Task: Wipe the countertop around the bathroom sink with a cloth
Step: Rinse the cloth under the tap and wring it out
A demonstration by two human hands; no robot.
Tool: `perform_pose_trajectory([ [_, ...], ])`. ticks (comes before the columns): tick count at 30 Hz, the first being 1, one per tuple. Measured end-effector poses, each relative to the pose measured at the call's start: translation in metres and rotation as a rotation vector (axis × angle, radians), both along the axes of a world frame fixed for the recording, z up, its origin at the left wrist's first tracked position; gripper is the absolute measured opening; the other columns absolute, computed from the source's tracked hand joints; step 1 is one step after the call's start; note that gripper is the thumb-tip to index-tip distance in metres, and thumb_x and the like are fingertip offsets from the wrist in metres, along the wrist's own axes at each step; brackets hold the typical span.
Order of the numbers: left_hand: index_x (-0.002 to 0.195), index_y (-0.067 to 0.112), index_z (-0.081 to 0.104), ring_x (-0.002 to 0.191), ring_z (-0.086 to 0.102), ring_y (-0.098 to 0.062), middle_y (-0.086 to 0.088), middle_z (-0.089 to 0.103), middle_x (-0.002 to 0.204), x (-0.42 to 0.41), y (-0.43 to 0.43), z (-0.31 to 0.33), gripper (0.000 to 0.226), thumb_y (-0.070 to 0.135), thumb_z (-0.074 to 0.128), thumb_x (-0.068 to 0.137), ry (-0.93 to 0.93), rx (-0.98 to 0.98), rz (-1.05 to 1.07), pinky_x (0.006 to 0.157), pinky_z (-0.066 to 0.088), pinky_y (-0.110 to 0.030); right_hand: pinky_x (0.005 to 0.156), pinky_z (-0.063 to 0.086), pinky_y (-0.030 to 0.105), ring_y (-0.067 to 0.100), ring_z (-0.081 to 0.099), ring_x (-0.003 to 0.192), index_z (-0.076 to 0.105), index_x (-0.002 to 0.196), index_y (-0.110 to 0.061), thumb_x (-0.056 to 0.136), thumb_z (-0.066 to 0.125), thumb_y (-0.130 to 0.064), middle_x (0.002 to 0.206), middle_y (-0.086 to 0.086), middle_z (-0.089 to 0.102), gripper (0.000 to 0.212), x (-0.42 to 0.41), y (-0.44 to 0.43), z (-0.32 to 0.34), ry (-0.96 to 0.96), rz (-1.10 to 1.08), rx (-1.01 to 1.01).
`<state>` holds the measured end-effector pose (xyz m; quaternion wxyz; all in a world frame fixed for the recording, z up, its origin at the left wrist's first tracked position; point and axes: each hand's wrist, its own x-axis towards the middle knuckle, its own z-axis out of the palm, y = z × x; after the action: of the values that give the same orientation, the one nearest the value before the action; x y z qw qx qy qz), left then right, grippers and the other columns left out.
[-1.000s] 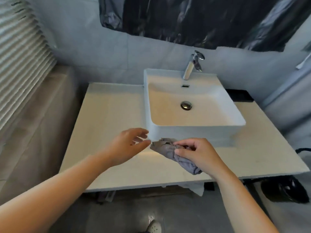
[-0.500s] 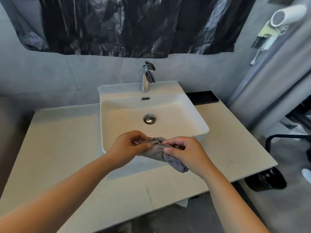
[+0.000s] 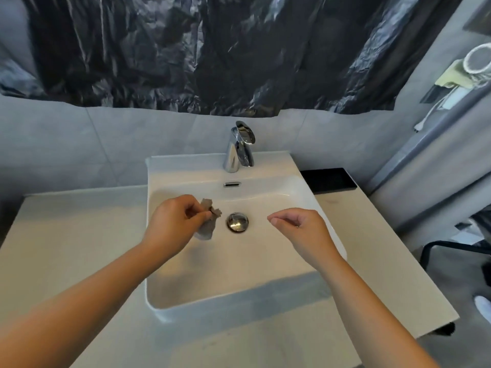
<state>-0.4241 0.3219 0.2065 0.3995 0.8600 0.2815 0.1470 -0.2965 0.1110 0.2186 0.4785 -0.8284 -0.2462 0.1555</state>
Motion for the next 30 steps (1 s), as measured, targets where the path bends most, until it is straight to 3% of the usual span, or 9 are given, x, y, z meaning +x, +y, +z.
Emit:
perform_pose_trajectory([
  [4,0.072,0.021,0.060,0.068,0.056,-0.011,0.004,0.062,0.072,0.011,0.025,-0.001,0.015,0.027,0.065,0.086,0.005,0.041,0.073,0.054,0.038,-0.023,0.073,0.046,0.018,0.000,0.064,0.081,0.074,0.085,-0.023,0.087,0.065,-0.024,0.086,-0.012,0.071,0.009,0.045,0.043,0.002,-0.082,0.033,-0.050],
  [7,0.074,0.021,0.058,0.068,0.056,-0.013,0.003,0.061,0.072,0.019,0.032,-0.003,0.015,0.027,0.063,0.087,0.035,0.099,0.061,0.057,0.045,-0.028,0.071,0.051,0.033,0.015,0.065,0.078,0.072,0.080,-0.019,0.088,0.060,-0.024,0.082,-0.002,0.070,0.015,0.081,0.078,0.013,-0.186,0.036,-0.052],
  [11,0.074,0.022,0.059,0.068,0.057,-0.010,0.005,0.062,0.072,0.028,0.026,-0.006,0.013,0.025,0.064,0.086,0.068,0.133,0.060,0.058,0.046,-0.024,0.055,0.036,0.029,0.017,0.049,0.060,0.066,0.074,-0.002,0.092,0.054,-0.035,0.075,0.019,0.064,0.040,0.118,0.120,0.028,-0.305,0.057,-0.148],
  [13,0.074,0.022,0.061,0.068,0.057,-0.009,0.007,0.062,0.072,0.032,0.021,-0.010,0.012,0.023,0.065,0.085,0.082,0.127,0.098,0.059,0.046,-0.022,0.050,0.032,0.026,0.014,0.045,0.054,0.065,0.075,0.000,0.091,0.056,-0.041,0.065,0.012,0.060,0.045,0.130,0.131,0.029,-0.283,0.078,-0.201],
  [16,0.073,0.025,0.061,0.067,0.058,-0.008,0.010,0.063,0.070,0.034,0.013,-0.015,0.012,0.023,0.066,0.085,0.099,0.118,0.156,0.060,0.049,-0.024,0.056,0.045,0.028,0.016,0.055,0.056,0.068,0.069,-0.002,0.087,0.063,-0.038,0.058,-0.003,0.061,0.040,0.146,0.134,0.023,-0.209,0.087,-0.120],
  [19,0.072,0.025,0.061,0.068,0.058,-0.008,0.009,0.064,0.069,0.038,0.005,-0.019,0.014,0.022,0.067,0.084,0.109,0.079,0.223,0.060,0.047,-0.024,0.062,0.052,0.033,0.020,0.063,0.060,0.067,0.063,-0.004,0.085,0.066,-0.036,0.060,-0.001,0.067,0.039,0.150,0.132,0.011,-0.182,0.078,-0.010],
  [25,0.072,0.024,0.062,0.066,0.057,-0.003,0.008,0.064,0.070,0.047,-0.011,-0.025,0.014,0.021,0.068,0.084,0.105,0.017,0.299,0.055,0.040,-0.011,0.057,0.046,0.025,0.014,0.060,0.057,0.066,0.060,-0.008,0.086,0.064,-0.037,0.059,0.000,0.066,0.039,0.156,0.146,0.016,-0.275,-0.010,0.173],
  [30,0.070,0.029,0.061,0.067,0.057,-0.005,0.009,0.063,0.070,0.054,-0.018,-0.025,0.016,0.025,0.067,0.084,0.125,0.028,0.288,0.057,0.045,-0.018,0.060,0.048,0.023,0.003,0.058,0.053,0.066,0.057,-0.009,0.086,0.064,-0.033,0.055,-0.003,0.065,0.038,0.165,0.143,0.023,-0.308,0.058,0.198],
])
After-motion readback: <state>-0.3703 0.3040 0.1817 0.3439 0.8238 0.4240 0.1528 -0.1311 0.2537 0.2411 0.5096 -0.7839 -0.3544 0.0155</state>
